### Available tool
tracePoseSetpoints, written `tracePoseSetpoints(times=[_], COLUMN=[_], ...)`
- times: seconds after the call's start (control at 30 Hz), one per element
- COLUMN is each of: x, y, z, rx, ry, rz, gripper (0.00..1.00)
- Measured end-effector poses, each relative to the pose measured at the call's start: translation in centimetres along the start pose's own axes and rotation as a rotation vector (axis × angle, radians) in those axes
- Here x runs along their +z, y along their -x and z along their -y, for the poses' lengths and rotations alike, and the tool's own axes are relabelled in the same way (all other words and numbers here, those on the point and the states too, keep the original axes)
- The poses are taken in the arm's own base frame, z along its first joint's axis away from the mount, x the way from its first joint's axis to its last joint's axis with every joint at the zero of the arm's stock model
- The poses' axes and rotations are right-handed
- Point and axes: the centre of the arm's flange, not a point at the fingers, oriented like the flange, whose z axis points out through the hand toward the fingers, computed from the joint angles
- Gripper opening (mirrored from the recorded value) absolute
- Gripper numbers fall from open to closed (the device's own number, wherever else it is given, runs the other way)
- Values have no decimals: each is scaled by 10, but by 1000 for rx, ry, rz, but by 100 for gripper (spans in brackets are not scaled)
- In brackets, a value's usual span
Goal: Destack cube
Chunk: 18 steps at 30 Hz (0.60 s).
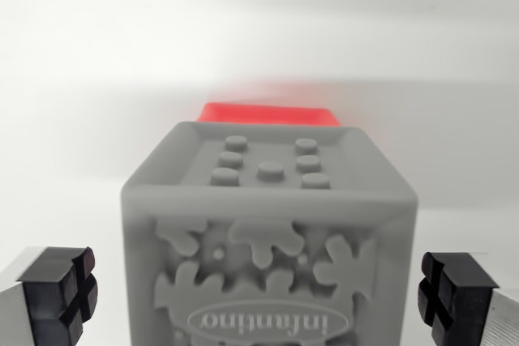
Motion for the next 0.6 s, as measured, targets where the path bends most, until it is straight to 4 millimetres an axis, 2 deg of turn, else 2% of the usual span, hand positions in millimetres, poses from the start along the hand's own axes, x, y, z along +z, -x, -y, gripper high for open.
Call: tracePoseSetpoints(times=[0.23,0.27,0.6], x=[11,11,11], y=[0,0,0], z=[0,0,0], rx=[0,0,0], ry=[1,1,0], rz=[0,0,-1], gripper=[100,0,0])
